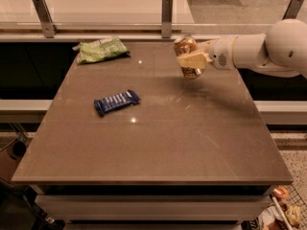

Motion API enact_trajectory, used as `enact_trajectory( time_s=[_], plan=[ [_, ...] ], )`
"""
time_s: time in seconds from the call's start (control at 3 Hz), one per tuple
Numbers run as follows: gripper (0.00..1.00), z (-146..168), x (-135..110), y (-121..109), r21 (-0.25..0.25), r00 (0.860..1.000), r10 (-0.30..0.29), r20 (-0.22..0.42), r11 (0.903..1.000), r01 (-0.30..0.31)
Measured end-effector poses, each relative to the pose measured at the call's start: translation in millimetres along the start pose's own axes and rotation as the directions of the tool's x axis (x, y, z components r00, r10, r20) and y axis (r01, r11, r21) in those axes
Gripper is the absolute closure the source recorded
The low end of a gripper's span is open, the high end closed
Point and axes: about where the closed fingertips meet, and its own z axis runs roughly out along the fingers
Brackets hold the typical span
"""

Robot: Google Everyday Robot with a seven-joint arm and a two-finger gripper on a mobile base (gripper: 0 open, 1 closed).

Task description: Place orange can upright

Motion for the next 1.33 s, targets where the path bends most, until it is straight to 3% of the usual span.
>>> enact_trajectory(
  time_s=[0.67,1.33],
  plan=[
    [1.00,0,14,-18,-0.017,0.994,0.011,0.107,0.9998,-0.009],
    [1.00,-1,15,-27,-0.025,0.977,-0.004,0.215,0.9997,0.009]
  ],
)
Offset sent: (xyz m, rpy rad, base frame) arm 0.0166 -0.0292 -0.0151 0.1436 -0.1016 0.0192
